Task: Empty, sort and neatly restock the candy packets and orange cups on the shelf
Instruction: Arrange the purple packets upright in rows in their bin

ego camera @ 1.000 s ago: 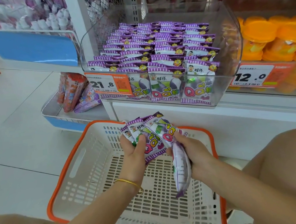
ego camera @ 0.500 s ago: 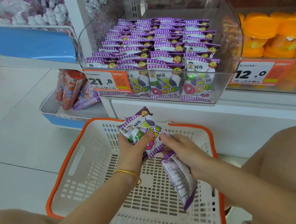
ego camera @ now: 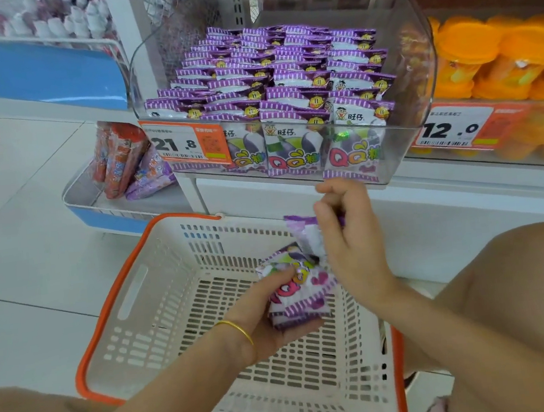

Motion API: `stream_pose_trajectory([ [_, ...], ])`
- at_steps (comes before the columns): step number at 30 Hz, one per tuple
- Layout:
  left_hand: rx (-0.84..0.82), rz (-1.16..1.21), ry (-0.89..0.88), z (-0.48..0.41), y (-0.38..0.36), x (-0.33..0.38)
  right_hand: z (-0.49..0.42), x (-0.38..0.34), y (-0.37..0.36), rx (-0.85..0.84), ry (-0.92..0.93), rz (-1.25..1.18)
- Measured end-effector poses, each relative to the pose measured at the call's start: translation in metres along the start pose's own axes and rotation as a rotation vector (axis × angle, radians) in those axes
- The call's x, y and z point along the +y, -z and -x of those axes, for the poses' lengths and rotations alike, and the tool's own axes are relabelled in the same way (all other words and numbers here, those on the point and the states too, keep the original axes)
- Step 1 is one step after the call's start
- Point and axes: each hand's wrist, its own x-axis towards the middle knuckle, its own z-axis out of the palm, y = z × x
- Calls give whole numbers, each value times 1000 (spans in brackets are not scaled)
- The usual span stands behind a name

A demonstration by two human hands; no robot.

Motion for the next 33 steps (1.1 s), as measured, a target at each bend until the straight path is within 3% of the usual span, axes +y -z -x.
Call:
stream_pose_trajectory([
  [4, -30, 78, -177, 3, 4, 20, 15, 5, -5, -323, -7, 42],
  [8, -40, 55, -258, 7, 11, 36, 17, 9, -7, -515, 180, 192],
  [14, -14, 22, -298, 9, 13, 36, 12, 4, -1, -411, 78, 23],
  [16, -15, -6, -309, 10, 13, 35, 4, 6, 2, -412, 71, 72],
  [21, -7, -93, -313, 11, 13, 34, -11, 9, 12, -673, -54, 247],
  [26, -36, -164, -334, 12, 11, 34, -15, 20, 18, -574, 58, 437],
  [29, -46, -197, -377, 15, 9, 37, -12, 18, 21, -579, -204, 327],
  [33, -34, -250, -433, 23, 1, 41, -7, 14, 26, -487, -600, -89],
])
